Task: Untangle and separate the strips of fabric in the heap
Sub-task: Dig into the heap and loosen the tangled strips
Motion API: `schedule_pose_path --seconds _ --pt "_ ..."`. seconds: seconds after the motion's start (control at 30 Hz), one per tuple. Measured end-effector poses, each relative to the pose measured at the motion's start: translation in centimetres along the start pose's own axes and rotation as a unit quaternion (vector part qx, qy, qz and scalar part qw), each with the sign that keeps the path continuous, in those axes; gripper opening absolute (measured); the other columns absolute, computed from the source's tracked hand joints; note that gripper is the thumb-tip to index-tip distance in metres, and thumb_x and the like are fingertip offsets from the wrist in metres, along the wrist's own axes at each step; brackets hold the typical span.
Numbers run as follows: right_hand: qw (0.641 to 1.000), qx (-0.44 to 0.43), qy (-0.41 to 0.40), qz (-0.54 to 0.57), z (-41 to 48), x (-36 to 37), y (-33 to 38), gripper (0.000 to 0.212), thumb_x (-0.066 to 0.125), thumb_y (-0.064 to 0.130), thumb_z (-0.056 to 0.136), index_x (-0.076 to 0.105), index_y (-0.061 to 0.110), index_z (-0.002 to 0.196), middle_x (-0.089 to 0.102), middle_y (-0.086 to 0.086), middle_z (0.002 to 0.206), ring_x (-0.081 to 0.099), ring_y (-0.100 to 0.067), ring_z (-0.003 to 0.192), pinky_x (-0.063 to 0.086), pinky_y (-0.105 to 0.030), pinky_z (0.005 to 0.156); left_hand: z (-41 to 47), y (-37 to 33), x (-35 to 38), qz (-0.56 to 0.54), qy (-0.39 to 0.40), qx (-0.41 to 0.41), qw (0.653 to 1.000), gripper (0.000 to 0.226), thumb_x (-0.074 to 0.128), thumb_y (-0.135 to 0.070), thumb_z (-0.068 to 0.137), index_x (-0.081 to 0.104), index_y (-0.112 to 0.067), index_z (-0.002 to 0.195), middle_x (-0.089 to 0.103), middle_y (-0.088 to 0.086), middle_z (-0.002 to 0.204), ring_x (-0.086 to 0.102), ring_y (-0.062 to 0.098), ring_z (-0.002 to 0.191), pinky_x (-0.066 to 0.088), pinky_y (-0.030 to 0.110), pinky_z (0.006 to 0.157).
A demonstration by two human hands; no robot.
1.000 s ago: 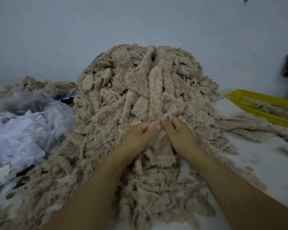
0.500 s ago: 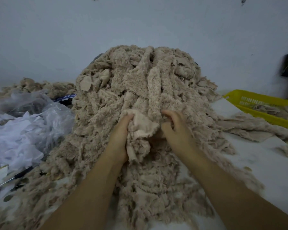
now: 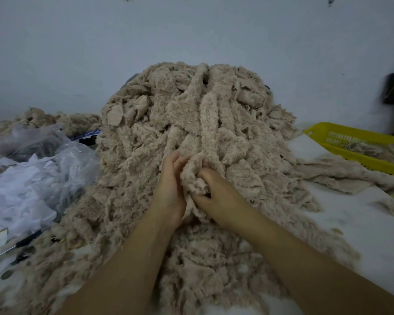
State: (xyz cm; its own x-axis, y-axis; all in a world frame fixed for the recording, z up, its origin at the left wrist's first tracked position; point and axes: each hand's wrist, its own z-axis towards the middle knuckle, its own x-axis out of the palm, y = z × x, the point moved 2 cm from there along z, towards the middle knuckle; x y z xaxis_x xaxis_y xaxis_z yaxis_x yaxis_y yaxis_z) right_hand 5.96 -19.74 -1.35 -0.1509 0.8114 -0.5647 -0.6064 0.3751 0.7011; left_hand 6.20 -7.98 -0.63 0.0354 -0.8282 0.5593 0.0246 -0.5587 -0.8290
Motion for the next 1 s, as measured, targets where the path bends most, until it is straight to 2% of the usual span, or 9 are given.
schedule_pose_path --seconds 0.1,0.17,0.27,0.4,0.47,0.57,0.7,0.8,1.0 --pt "0.943 0.121 -0.250 0.185 0.4 -3.1 -1.4 0.012 0.060 0.037 0.094 0.055 0.026 0.098 0.067 0.020 0.074 0.060 0.007 0.058 0.044 -0.014 0.052 0.3 0.3 0.1 0.003 -0.008 -0.007 1.000 0.054 0.041 -0.052 0.100 0.067 -0.006 0.114 0.073 0.010 0.112 0.071 0.022 0.102 0.057 0.033 0.081" --pt "0.799 0.172 -0.441 0.370 0.5 -6.7 -2.7 0.029 0.059 0.050 0.092 0.062 0.025 0.108 0.072 0.009 0.092 0.068 -0.004 0.079 0.053 -0.029 0.069 0.7 0.5 -0.3 0.006 -0.038 0.009 0.999 0.045 0.043 -0.045 0.102 0.068 -0.008 0.108 0.073 0.006 0.105 0.069 0.019 0.099 0.053 0.031 0.088" --pt "0.664 0.157 -0.484 0.548 -0.1 -8.4 -4.5 0.057 0.047 0.068 0.090 0.055 0.030 0.132 0.061 0.002 0.134 0.066 -0.016 0.108 0.053 -0.039 0.095 1.1 0.9 -0.7 0.067 -0.074 0.021 0.995 0.030 0.050 -0.033 0.102 0.068 -0.010 0.107 0.075 0.003 0.103 0.070 0.017 0.098 0.053 0.026 0.080" --pt "0.776 0.271 -0.403 0.403 -0.3 -5.4 -4.0 0.039 0.041 0.053 0.100 0.063 0.023 0.110 0.066 0.009 0.095 0.068 -0.005 0.072 0.051 -0.024 0.065 1.0 1.8 -1.2 0.258 -0.092 0.042 0.961 0.017 0.058 -0.029 0.099 0.066 -0.020 0.110 0.073 -0.005 0.089 0.070 0.008 0.072 0.059 0.034 0.074" --pt "0.876 0.247 -0.347 0.226 -0.2 -4.7 -3.8 0.030 0.046 0.043 0.099 0.063 0.021 0.087 0.064 0.001 0.081 0.061 -0.012 0.065 0.046 -0.029 0.060 0.9 2.2 -1.2 0.326 -0.077 0.050 0.941 0.016 0.057 -0.030 0.099 0.063 -0.024 0.113 0.070 -0.015 0.087 0.066 0.003 0.062 0.057 0.025 0.065" --pt "0.952 0.197 -0.229 0.043 -0.2 -3.8 -4.0 0.020 0.050 0.038 0.098 0.062 0.022 0.095 0.060 0.013 0.080 0.054 0.002 0.064 0.037 -0.012 0.055 0.7 2.6 -1.0 0.297 -0.051 0.014 0.953 0.018 0.062 -0.031 0.097 0.060 -0.024 0.114 0.072 -0.017 0.089 0.068 0.006 0.063 0.053 0.019 0.061" --pt "0.979 0.188 -0.077 -0.008 0.3 -2.2 -4.0 0.037 0.052 0.046 0.097 0.056 0.024 0.126 0.054 0.016 0.102 0.052 0.004 0.085 0.038 -0.013 0.067 0.5 2.4 -0.6 0.158 -0.003 -0.021 0.987 0.021 0.064 -0.021 0.096 0.067 -0.012 0.115 0.076 0.004 0.103 0.073 0.012 0.089 0.056 0.026 0.077" --pt "0.983 0.158 -0.021 -0.086 0.3 -1.7 -3.4 0.024 0.052 0.039 0.099 0.060 0.017 0.104 0.060 0.005 0.097 0.056 -0.011 0.082 0.047 -0.028 0.067 0.5 1.3 -0.5 0.060 -0.018 -0.010 0.998 0.029 0.063 -0.023 0.094 0.068 -0.010 0.119 0.074 0.010 0.113 0.071 0.022 0.105 0.057 0.034 0.086" --pt "0.985 0.145 -0.092 0.010 -0.4 -2.4 -3.2 0.027 0.046 0.048 0.100 0.058 0.035 0.079 0.059 0.007 0.073 0.054 -0.001 0.059 0.037 -0.019 0.053 -0.1 -1.0 -1.0 -0.118 0.038 -0.039 0.991 0.032 0.062 -0.028 0.081 0.074 -0.010 0.104 0.075 0.005 0.081 0.072 0.013 0.067 0.058 0.024 0.053"
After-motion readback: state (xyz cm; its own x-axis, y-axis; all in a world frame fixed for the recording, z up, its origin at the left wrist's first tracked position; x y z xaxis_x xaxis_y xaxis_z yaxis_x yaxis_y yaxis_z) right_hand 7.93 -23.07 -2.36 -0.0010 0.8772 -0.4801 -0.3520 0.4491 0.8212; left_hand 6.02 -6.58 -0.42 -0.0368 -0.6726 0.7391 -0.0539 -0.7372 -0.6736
